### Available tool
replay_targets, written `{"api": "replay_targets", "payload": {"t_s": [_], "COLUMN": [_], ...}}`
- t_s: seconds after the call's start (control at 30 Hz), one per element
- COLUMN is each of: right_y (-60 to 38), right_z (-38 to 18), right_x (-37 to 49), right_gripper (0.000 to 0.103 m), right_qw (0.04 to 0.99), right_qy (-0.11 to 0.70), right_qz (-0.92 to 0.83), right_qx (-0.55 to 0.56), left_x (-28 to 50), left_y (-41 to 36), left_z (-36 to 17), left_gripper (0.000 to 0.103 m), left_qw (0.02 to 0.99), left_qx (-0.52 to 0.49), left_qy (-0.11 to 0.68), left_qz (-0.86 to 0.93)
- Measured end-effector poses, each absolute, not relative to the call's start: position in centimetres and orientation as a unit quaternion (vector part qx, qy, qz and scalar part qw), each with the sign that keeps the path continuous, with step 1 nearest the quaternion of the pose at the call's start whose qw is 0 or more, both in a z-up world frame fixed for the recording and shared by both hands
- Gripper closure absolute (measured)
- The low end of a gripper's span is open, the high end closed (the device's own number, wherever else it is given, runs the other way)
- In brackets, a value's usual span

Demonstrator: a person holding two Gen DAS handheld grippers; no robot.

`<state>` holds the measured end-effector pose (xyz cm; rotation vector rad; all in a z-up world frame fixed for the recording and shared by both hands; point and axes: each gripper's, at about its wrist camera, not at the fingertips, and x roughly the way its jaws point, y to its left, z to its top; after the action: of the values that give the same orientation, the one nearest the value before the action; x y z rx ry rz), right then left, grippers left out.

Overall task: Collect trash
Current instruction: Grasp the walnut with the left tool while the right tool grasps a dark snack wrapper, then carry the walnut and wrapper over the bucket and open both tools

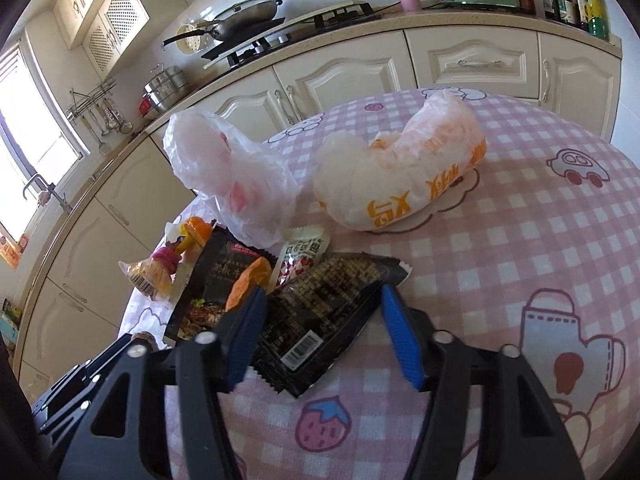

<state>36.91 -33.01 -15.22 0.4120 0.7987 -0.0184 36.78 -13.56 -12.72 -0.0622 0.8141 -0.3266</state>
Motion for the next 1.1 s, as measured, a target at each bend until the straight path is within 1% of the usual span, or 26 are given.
{"api": "replay_targets", "payload": {"t_s": [0.03, 0.1, 0.17, 0.2, 0.4, 0.5, 0.8, 0.93, 1.1], "right_y": [-33.0, -33.0, -33.1, -33.1, -33.1, -33.3, -33.2, -31.6, -26.9], "right_z": [-15.2, -15.3, -15.2, -15.1, -14.3, -13.7, -10.1, -8.7, -7.5], "right_x": [36.9, 36.9, 36.6, 36.4, 34.8, 33.5, 29.6, 28.8, 28.6], "right_gripper": [0.068, 0.08, 0.086, 0.089, 0.096, 0.097, 0.098, 0.098, 0.098], "right_qw": [0.901, 0.901, 0.902, 0.903, 0.911, 0.918, 0.936, 0.94, 0.941], "right_qy": [0.385, 0.387, 0.384, 0.381, 0.367, 0.354, 0.308, 0.297, 0.293], "right_qz": [-0.004, -0.004, 0.0, 0.002, 0.002, -0.004, 0.005, 0.028, 0.079], "right_qx": [0.2, 0.197, 0.199, 0.198, 0.186, 0.181, 0.17, 0.164, 0.146], "left_x": [36.7, 36.4, 36.1, 35.9, 34.8, 34.2, 32.1, 31.1, 29.9], "left_y": [-13.5, -13.3, -13.1, -13.1, -12.5, -12.1, -11.1, -9.7, -6.6], "left_z": [-12.7, -12.5, -12.2, -12.1, -11.2, -10.8, -9.3, -8.7, -8.4], "left_gripper": [0.083, 0.083, 0.083, 0.083, 0.083, 0.083, 0.083, 0.083, 0.083], "left_qw": [0.905, 0.905, 0.906, 0.906, 0.911, 0.913, 0.919, 0.923, 0.929], "left_qx": [-0.032, -0.032, -0.032, -0.032, -0.035, -0.039, -0.05, -0.056, -0.069], "left_qy": [0.394, 0.392, 0.389, 0.387, 0.375, 0.37, 0.349, 0.34, 0.331], "left_qz": [-0.159, -0.162, -0.164, -0.166, -0.167, -0.168, -0.175, -0.169, -0.148]}}
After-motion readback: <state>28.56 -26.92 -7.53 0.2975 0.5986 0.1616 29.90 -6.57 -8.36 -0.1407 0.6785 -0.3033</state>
